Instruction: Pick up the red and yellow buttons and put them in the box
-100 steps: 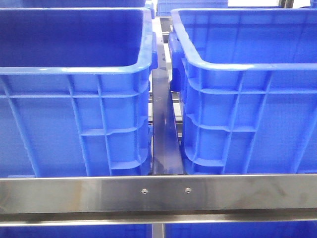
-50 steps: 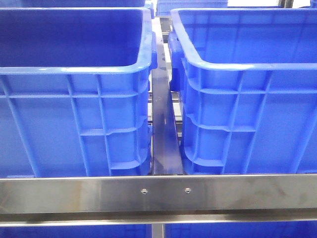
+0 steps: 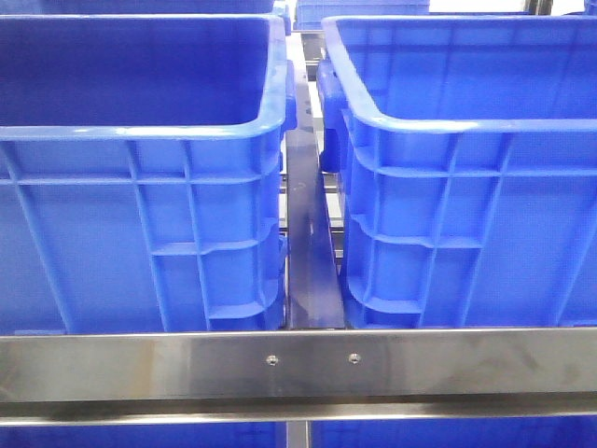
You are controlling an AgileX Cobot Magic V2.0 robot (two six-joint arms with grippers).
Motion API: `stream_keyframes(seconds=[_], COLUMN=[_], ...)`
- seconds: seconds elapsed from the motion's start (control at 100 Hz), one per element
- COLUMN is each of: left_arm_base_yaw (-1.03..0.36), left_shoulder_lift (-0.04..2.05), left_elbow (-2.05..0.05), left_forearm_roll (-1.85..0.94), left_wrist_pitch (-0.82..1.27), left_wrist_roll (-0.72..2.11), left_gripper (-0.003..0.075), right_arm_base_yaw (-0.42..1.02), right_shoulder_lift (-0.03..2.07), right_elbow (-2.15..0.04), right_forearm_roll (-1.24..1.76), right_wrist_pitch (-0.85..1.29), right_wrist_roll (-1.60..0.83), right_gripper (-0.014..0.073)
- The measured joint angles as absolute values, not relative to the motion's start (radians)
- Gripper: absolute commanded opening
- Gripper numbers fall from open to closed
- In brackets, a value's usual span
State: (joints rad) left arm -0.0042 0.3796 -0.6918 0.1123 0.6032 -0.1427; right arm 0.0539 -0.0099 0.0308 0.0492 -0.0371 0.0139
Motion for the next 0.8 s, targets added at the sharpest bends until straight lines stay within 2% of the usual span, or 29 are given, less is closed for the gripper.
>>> stream_keyframes(seconds=[0.16,0.45,0.54,0.61,0.68,0.79,0.8], left_arm_base_yaw=[-0.004,-0.004,-0.004,-0.004,-0.004,-0.004,-0.004], left_shoulder_lift=[0.555,0.718,0.741,0.757,0.767,0.778,0.780], left_elbow=[-0.844,-0.898,-0.898,-0.898,-0.898,-0.898,-0.898], left_forearm_roll=[0.110,0.110,0.110,0.110,0.110,0.110,0.110], left_wrist_pitch=[0.757,0.782,0.784,0.789,0.796,0.802,0.802], left_wrist_roll=[-0.104,-0.094,-0.092,-0.092,-0.092,-0.092,-0.092], left_gripper=[-0.0019,-0.0018,0.0005,0.0067,0.0169,0.0403,0.0403], right_arm_base_yaw=[0.054,0.054,0.054,0.054,0.054,0.054,0.054], right_shoulder_lift=[-0.010,-0.010,-0.010,-0.010,-0.010,-0.010,-0.010], right_elbow=[0.031,0.031,0.031,0.031,0.031,0.031,0.031], right_forearm_roll=[0.049,0.049,0.049,0.049,0.049,0.049,0.049], right_wrist_pitch=[-0.037,-0.037,-0.037,-0.037,-0.037,-0.037,-0.037], right_wrist_roll=[0.014,0.014,0.014,0.014,0.014,0.014,0.014], right_gripper=[-0.0068,-0.0068,-0.0068,-0.0068,-0.0068,-0.0068,-0.0068])
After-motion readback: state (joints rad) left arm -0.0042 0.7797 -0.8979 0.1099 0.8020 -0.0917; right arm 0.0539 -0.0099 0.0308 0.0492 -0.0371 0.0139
